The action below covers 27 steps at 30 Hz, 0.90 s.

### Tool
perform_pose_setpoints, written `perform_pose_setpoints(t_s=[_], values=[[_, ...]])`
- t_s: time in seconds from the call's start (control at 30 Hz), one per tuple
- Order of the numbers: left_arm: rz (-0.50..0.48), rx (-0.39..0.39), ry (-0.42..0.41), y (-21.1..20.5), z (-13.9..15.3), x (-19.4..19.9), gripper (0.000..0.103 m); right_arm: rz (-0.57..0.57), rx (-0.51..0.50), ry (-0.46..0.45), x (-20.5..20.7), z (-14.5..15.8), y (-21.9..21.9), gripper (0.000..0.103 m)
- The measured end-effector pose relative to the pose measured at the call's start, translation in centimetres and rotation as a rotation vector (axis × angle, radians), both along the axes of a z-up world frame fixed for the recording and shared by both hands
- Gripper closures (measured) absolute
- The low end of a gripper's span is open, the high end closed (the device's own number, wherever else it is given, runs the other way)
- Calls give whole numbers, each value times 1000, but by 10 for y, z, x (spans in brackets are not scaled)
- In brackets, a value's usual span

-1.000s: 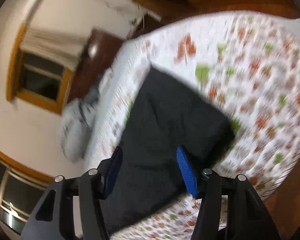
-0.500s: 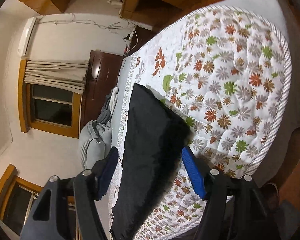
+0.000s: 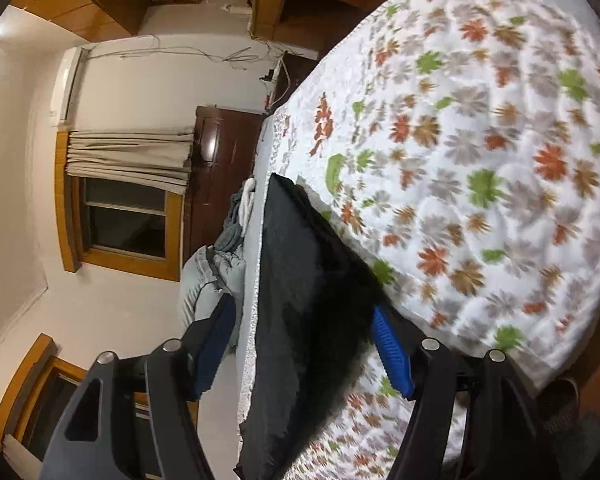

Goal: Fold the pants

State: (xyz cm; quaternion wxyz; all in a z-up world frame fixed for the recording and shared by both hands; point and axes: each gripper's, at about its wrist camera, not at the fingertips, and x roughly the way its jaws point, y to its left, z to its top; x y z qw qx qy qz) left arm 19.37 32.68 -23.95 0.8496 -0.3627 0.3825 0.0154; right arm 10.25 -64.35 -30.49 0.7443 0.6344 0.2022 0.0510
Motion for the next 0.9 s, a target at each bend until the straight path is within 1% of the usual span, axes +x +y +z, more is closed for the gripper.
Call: perform_pose_setpoints(t_s=[0.17, 0.23, 0.3, 0.4, 0.47, 0.53, 0.6, 0.73, 0.8, 0.9], values=[[6, 5, 4, -2, 0, 1, 4, 1, 12, -40, -2, -10, 2, 36], [8, 3, 6, -1, 0, 1, 4, 0, 20, -50, -1, -12, 2, 33], [8, 6, 9, -2, 0, 2, 4, 7, 4, -57, 3, -8, 3, 31], [10, 11, 12, -3, 0, 2, 4, 15, -19, -60, 9, -7, 5, 31], [13, 9, 10, -3, 0, 2, 4, 19, -25, -56, 9, -8, 5, 39], [15, 4, 8, -3, 0, 2, 4, 32, -24, -47, 11, -8, 5, 66], [14, 6, 9, -3, 0, 2, 4, 37, -28, -44, 12, -7, 6, 74], [11, 6, 8, -2, -1, 1, 4, 28, -69, -34, 14, 6, 10, 81], [14, -1, 5, -2, -1, 0, 4, 21, -93, -22, 14, 13, 13, 83], [13, -7, 3, 0, -2, -1, 4, 16, -151, -4, 14, 32, 18, 84]])
